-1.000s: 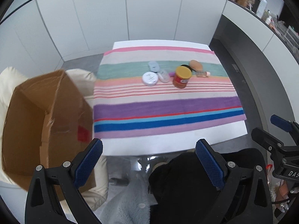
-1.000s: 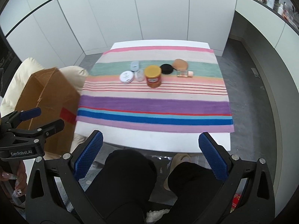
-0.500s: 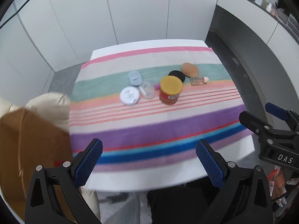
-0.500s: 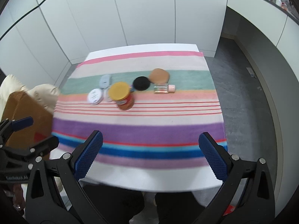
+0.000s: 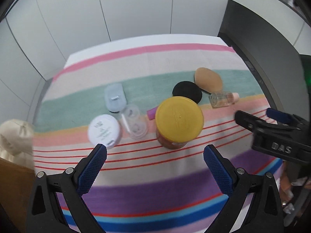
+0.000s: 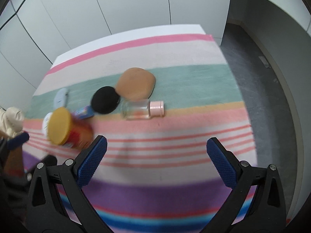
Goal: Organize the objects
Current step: 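Grasp the yellow-lidded jar with the left tool while the right tool grasps the glass bottle, then lift the yellow-lidded jar with the left tool while the right tool lifts the glass bottle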
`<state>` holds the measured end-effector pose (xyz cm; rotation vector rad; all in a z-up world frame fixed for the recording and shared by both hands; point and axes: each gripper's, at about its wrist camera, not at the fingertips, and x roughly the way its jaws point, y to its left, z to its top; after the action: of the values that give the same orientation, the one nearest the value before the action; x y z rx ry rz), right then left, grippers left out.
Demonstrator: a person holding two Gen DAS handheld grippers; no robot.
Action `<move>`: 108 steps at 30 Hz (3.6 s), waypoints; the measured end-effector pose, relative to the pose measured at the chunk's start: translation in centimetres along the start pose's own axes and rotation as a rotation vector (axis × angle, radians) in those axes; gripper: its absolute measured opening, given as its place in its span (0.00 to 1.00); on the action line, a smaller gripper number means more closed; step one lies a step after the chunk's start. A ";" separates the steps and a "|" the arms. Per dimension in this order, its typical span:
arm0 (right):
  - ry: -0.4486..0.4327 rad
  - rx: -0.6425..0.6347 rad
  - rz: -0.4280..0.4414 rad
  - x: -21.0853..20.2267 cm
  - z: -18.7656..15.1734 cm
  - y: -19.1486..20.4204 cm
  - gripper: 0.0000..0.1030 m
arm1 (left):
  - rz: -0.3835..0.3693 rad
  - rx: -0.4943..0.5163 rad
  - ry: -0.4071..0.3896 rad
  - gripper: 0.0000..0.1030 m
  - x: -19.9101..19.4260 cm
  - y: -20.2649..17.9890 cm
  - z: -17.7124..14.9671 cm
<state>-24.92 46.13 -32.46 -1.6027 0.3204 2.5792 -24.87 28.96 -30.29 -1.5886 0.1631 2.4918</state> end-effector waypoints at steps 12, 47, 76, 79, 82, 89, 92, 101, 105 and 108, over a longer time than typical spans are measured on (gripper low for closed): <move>-0.064 -0.041 -0.076 4.1 1.4 1.8 0.64 | 0.006 -0.063 0.015 0.97 4.2 -1.3 1.5; -0.107 -0.131 -0.103 -3.6 3.3 3.7 0.61 | 0.068 -0.088 -0.114 0.53 -1.5 0.9 5.5; -0.303 -0.208 -0.039 -23.2 9.6 9.7 0.61 | 0.124 -0.128 -0.278 0.53 -19.6 6.6 11.1; -0.298 -0.209 -0.039 -23.3 9.2 9.7 0.61 | 0.126 -0.135 -0.269 0.53 -19.8 6.6 10.9; -0.294 -0.210 -0.037 -23.7 8.8 9.6 0.61 | 0.136 -0.126 -0.262 0.53 -20.2 6.5 10.3; -0.293 -0.227 -0.039 -25.3 6.5 9.9 0.61 | 0.152 -0.099 -0.257 0.53 -22.0 6.5 8.0; -0.290 -0.232 -0.031 -26.3 5.2 10.0 0.61 | 0.160 -0.073 -0.270 0.53 -23.1 6.2 6.6; -0.265 -0.244 0.017 -29.4 -0.1 10.1 0.61 | 0.113 -0.030 -0.259 0.53 -27.2 5.5 1.3; -0.262 -0.249 0.035 -30.6 -2.3 9.7 0.61 | 0.086 -0.015 -0.249 0.53 -28.5 5.1 -0.9; -0.259 -0.251 0.046 -31.3 -4.1 9.2 0.61 | 0.084 -0.009 -0.250 0.53 -29.5 5.0 -2.7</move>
<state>-9.06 37.40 -5.01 -1.3122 0.0135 2.9159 -11.43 20.76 -4.75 -1.2822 0.1872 2.7312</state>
